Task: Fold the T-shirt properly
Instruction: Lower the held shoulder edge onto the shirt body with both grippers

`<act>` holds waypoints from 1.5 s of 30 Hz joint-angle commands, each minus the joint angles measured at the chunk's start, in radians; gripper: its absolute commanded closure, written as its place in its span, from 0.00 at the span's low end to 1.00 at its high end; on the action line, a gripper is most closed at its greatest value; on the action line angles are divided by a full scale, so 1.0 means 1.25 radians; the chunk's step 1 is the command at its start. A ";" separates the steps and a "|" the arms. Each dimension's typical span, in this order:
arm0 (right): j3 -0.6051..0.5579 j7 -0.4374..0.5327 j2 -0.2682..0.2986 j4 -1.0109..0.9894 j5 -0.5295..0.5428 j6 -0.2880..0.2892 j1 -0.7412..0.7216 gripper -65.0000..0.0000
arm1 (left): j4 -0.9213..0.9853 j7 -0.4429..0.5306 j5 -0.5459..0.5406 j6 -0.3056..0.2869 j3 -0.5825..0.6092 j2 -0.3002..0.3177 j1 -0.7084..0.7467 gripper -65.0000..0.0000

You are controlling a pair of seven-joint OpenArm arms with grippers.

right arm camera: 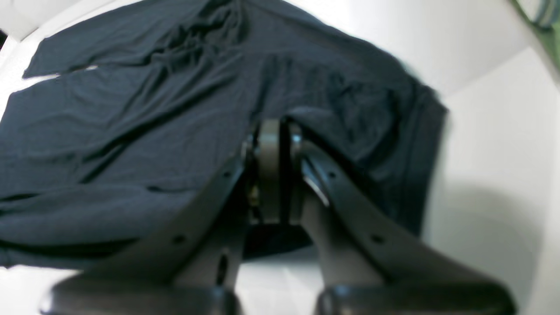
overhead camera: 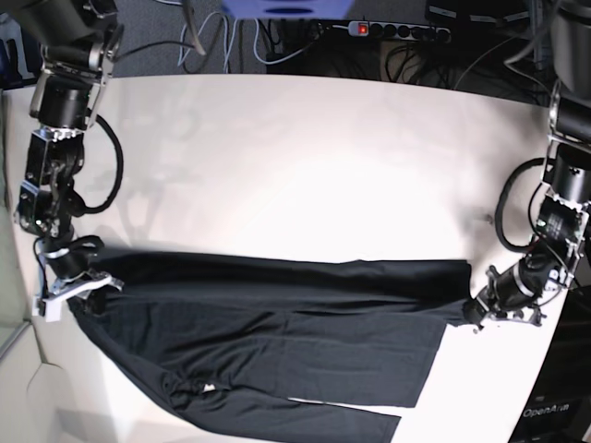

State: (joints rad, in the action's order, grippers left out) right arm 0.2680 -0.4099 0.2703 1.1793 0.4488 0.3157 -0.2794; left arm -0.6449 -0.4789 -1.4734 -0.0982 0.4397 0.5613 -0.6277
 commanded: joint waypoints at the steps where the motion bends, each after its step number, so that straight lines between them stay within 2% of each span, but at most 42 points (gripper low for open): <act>1: -0.001 0.031 0.016 0.015 0.009 0.003 -0.021 1.00 | -0.004 0.016 -0.008 -0.010 -0.007 0.012 -0.037 1.00; 8: -0.004 0.031 0.016 0.015 0.009 0.003 -0.019 1.00 | -0.004 0.017 -0.008 -0.010 -0.009 -0.018 -0.062 1.00; 14: -0.004 0.031 0.016 0.015 0.009 0.003 -0.016 1.00 | 0.002 0.046 0.045 -0.010 -0.007 -0.047 -0.088 1.00; 28: -0.005 0.031 0.019 0.015 0.009 0.003 -0.014 1.00 | 0.002 0.084 0.065 -0.009 -0.003 -0.047 -0.120 1.00; 37: -0.005 0.030 0.019 0.015 0.009 0.003 -0.013 0.99 | 0.002 0.085 0.151 -0.009 -0.007 -0.081 -0.121 1.00; 45: -0.006 0.028 0.019 0.015 0.009 0.003 -0.013 0.99 | 0.002 0.085 0.148 -0.009 -0.007 -0.074 -0.117 1.00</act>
State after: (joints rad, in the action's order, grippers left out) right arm 0.2584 -0.3992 0.2771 1.1797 0.4496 0.3149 -0.2710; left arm -0.6281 -0.3920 -1.2789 -0.0971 0.4381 0.4572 -0.7376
